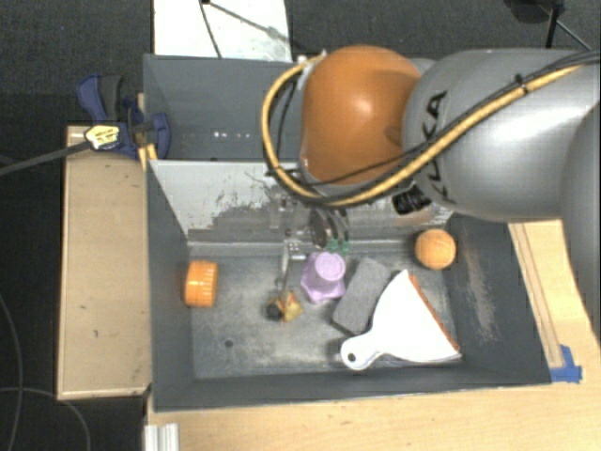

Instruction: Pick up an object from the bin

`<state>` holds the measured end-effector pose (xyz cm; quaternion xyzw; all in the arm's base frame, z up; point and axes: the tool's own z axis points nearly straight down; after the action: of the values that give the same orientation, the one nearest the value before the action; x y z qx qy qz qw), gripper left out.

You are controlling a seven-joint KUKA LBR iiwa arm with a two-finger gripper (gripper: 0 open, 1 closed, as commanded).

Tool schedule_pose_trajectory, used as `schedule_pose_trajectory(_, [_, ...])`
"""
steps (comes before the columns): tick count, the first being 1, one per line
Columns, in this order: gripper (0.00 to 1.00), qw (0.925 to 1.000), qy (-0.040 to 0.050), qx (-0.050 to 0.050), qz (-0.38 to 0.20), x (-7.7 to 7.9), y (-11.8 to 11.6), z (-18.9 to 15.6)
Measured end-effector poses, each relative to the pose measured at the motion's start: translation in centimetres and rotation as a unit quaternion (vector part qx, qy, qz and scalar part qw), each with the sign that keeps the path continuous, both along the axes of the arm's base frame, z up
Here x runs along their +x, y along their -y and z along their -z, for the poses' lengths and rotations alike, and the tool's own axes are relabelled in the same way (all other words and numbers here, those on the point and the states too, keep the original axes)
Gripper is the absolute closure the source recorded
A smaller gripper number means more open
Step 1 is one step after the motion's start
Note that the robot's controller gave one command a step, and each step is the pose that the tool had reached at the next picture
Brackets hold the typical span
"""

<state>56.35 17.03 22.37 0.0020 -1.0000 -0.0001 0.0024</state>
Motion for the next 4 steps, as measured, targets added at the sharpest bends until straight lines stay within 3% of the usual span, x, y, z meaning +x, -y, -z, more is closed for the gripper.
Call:
schedule_pose_trajectory(1, [0.00, 1.0000, 0.0038, 0.001, 0.002, 0.1, 0.1, -0.5])
schedule_pose_trajectory(2, [0.00, 0.9996, 0.0067, 0.001, -0.029, -0.7, 1.4, 3.6])
schedule_pose_trajectory(3, [0.00, 0.9999, 0.0043, 0.001, 0.012, -2.8, 5.7, 8.9])
schedule_pose_trajectory(4, [0.00, 0.9998, 0.0041, 0.000, 0.022, -1.1, 7.1, 11.7])
